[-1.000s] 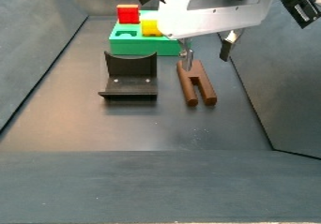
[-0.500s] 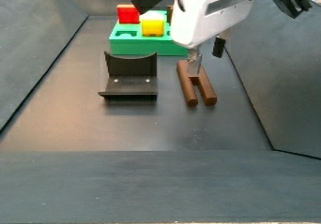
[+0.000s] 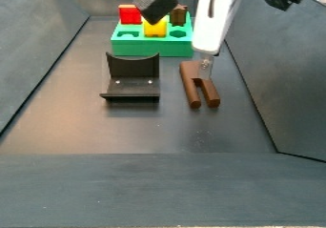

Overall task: Pick up the square-circle object. Move up. Rotate the square-circle object. Place the square-circle object on the fixture. Regrasp the square-circle object. Move to above the board. Insert the square-circle object.
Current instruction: Rotate the square-circle object.

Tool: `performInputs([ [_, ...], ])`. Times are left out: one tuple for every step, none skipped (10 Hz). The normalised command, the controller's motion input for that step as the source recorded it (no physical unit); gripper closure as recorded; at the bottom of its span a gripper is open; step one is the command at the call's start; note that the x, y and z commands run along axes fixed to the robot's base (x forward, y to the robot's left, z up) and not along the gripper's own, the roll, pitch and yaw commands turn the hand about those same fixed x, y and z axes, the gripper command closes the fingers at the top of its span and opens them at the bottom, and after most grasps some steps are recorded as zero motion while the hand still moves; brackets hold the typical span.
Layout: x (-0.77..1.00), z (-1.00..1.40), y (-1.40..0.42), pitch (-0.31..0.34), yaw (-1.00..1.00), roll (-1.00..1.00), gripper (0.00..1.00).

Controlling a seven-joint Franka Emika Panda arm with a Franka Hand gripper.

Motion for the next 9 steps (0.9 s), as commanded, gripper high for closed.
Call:
performInputs([
  [0.03,-0.03,0.00,-0.006,1.00,0.00,0.00],
  [0.03,-0.03,0.00,-0.007,1.00,0.00,0.00],
  [0.03,-0.03,0.00,-0.007,1.00,0.00,0.00],
  [0.03,-0.03,0.00,-0.007,1.00,0.00,0.00],
  [0.03,-0.03,0.00,-0.007,1.00,0.00,0.00],
  [0.03,-0.03,0.00,-0.008,1.00,0.00,0.00],
  [0.03,-0.03,0.00,-0.008,1.00,0.00,0.00],
  [0.03,-0.03,0.00,-0.008,1.00,0.00,0.00],
  [0.03,-0.03,0.00,-0.009,1.00,0.00,0.00],
])
